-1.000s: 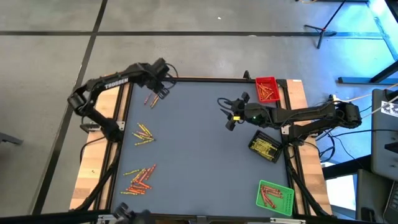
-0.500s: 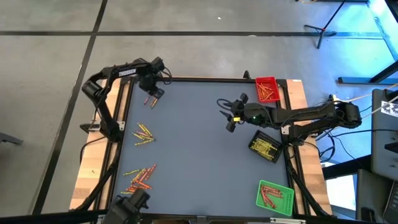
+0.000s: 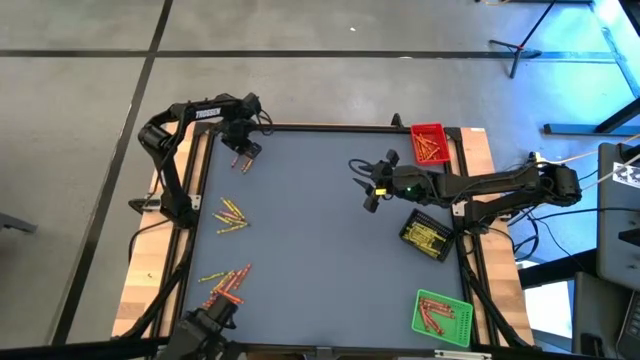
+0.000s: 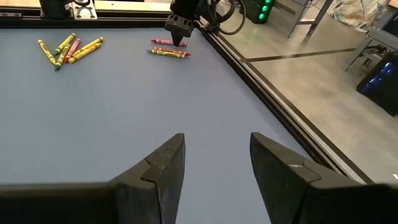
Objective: Sort crayons
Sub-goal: Put the red crayon into the green basket
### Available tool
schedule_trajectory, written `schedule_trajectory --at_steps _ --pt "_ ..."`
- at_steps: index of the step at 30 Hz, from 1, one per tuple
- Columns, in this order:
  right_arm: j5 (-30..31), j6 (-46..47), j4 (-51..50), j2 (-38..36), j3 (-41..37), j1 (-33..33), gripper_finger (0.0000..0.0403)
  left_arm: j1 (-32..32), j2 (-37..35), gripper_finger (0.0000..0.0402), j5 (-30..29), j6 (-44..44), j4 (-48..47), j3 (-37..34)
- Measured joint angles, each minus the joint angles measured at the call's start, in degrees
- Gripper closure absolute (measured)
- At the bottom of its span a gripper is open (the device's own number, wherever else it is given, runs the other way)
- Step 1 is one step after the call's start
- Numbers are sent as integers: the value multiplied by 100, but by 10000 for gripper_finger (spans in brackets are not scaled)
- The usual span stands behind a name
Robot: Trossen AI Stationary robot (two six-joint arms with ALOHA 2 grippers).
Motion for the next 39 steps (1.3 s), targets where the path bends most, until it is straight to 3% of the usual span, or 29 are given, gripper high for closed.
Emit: schedule_trajectory --at_steps 5,22,26,30,39 --pt "-1 0 0 0 0 0 223 124 9 296 500 95 132 -114" --pt "-1 8 1 0 0 -4 223 135 4 392 461 606 158 -136" --pt "-1 13 2 0 0 -4 223 28 -65 394 356 716 8 -96" --pt "-22 165 2 0 0 -4 223 -235 -586 385 333 875 20 -92" --pt "-1192 549 -396 7 3 0 223 -1553 -2427 384 383 929 955 -92"
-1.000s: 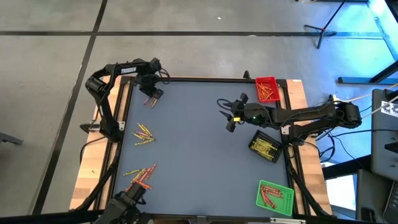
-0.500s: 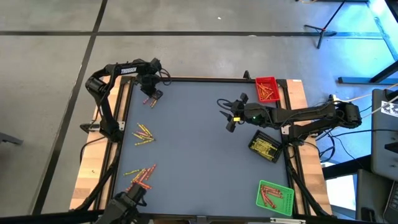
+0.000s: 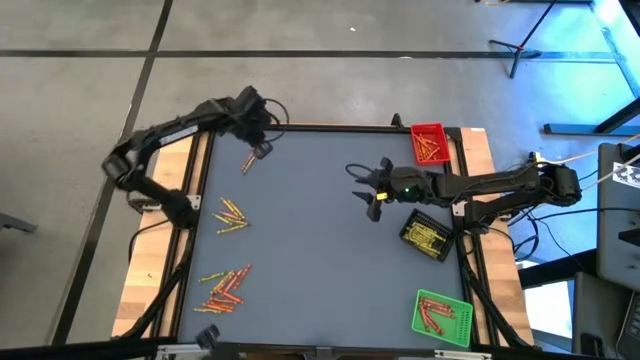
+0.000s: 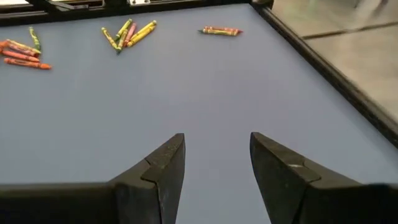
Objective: Sort crayons
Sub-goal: Put the red crayon into the green basket
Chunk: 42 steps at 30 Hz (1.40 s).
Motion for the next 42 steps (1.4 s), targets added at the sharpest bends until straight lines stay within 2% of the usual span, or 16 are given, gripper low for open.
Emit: schedule_trajectory --at_steps 3,7,15,19,23,27,31,36,42 --pt "-90 105 -78 -4 1 0 223 -657 -489 384 36 20 995 -174" --pt "-301 121 -47 -2 1 0 223 -1505 -787 384 230 235 2143 -509" --pt "-596 119 70 -2 1 2 222 -2896 -773 383 527 361 3979 -1264" --pt "-776 120 308 17 -6 2 189 -3390 -771 383 538 357 5152 -1775" --pt "-1126 63 931 230 -34 0 142 -3767 -728 383 530 275 6280 -2246" --pt "-1493 -196 1715 595 -41 1 120 -4064 -582 383 518 271 7133 -2557" --pt "-1963 -334 2588 989 -34 2 123 -4253 -417 383 412 267 7610 -2657" --pt "-2238 -489 3366 1331 -36 2 137 -4390 -141 383 275 264 8106 -2660" --pt "-2253 -692 3965 1596 8 224 161 -4382 24 383 135 159 8386 -2660"
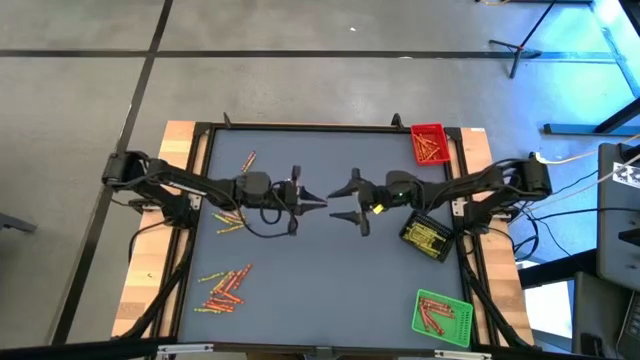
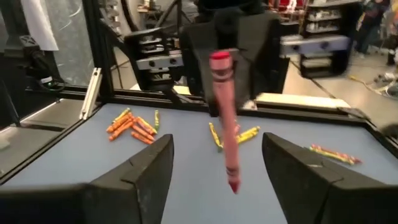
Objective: Sort crayons
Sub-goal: Put the red crayon into the green basket
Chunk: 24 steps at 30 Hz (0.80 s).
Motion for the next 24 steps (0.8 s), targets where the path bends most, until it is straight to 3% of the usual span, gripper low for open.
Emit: schedule_trajectory --at_steps 8,17,24 --pt "510 -206 -24 374 428 315 206 -4 112 383 70 -54 255 2" --pt "774 -580 -435 384 588 331 386 -1 116 383 87 -59 216 2" --pt "1110 -604 -1457 61 674 406 362 0 36 336 81 -107 -87 2"
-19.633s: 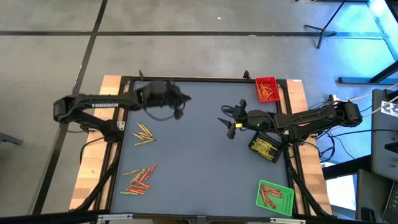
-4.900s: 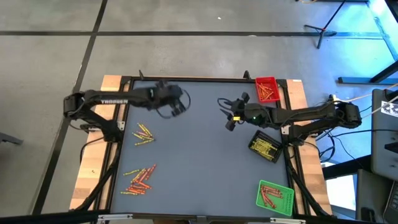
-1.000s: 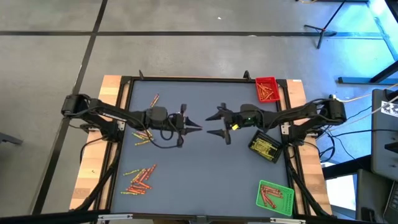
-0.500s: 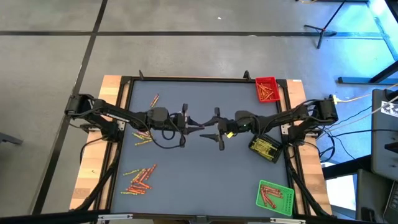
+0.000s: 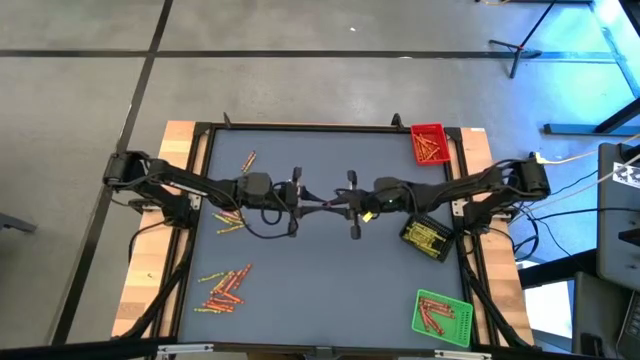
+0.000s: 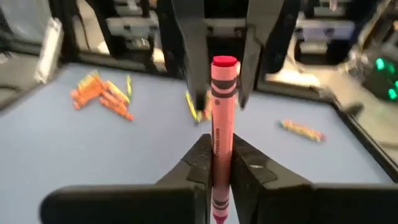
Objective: Sort crayons
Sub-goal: Put the red crayon into the green basket
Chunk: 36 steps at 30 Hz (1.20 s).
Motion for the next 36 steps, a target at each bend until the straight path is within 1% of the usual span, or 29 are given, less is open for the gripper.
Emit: schedule_trajectory --at_steps 4,6,8,12,15,18,20,25,29,32,36 --pt "483 17 -1504 -371 350 250 388 -20 -195 292 57 -4 -523 2" --pt "631 207 -2431 -526 660 421 389 -24 -336 278 68 -4 -888 9" --pt "725 621 -3474 -633 1010 618 383 -24 -395 272 69 -10 -1124 9" --pt "746 1620 -5496 -662 1677 1095 360 -26 -419 272 68 -48 -1522 4" --pt "665 2440 -6445 -664 1969 1531 362 -26 -419 272 66 -55 -1553 3" --pt "515 3359 -6973 -668 2022 2007 374 -26 -419 273 66 -55 -1548 4" --pt "506 4010 -7134 -693 2002 2409 381 -26 -419 273 64 -52 -1551 3" --pt "591 5872 -7526 -693 1867 3461 377 -26 -419 273 63 -52 -1614 2" --pt "652 7445 -7750 -693 1808 4135 369 -26 -419 273 61 -51 -1606 2" --pt "757 8489 -7762 -683 1808 4679 373 -26 -419 273 61 -50 -1640 4" --pt "917 10131 -7833 -563 1807 5387 378 -26 -419 273 59 61 -1653 4"
